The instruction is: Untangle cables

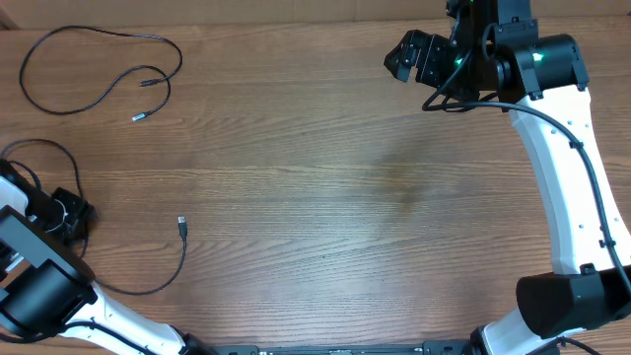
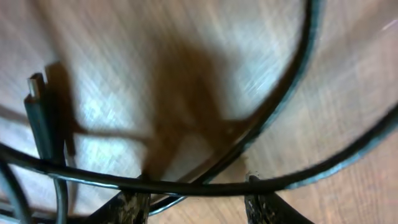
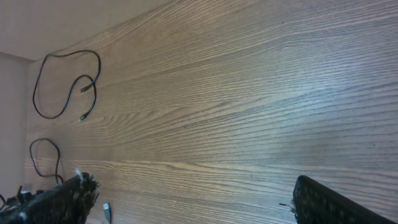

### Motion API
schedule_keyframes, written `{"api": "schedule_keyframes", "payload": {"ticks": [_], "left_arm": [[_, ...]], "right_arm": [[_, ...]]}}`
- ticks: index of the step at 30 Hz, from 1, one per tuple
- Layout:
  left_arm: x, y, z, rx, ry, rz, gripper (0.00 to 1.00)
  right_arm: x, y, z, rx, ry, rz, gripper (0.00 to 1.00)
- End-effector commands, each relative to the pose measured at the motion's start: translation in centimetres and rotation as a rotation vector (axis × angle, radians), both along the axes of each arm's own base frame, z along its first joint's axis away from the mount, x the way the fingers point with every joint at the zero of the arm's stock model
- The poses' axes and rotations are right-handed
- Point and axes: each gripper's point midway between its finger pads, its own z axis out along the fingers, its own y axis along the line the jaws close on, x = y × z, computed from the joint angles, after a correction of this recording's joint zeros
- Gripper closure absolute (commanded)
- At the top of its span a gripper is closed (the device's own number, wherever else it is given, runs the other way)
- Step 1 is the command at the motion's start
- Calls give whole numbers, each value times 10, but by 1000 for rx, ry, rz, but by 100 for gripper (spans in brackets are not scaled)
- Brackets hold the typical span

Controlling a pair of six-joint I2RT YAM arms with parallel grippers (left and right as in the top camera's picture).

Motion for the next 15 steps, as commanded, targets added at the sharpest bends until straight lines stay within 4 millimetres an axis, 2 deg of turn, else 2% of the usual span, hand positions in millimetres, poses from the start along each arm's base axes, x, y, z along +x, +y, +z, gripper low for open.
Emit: {"api": "schedule_keyframes", "payload": {"ticks": [1, 5, 9, 15], "left_arm": [[5, -7, -9, -30, -41, -46, 56], [19, -5, -7, -22, -116, -119, 59], [37, -10, -5, -49, -212, -158, 76], [47, -9, -12, -32, -228, -176, 79]], "right_arm": [[-4, -3, 13, -3, -38, -1, 0], [-4, -3, 13, -3, -38, -1, 0], [-4, -3, 13, -3, -38, -1, 0], [-4, -3, 13, -3, -38, -1, 0]]}}
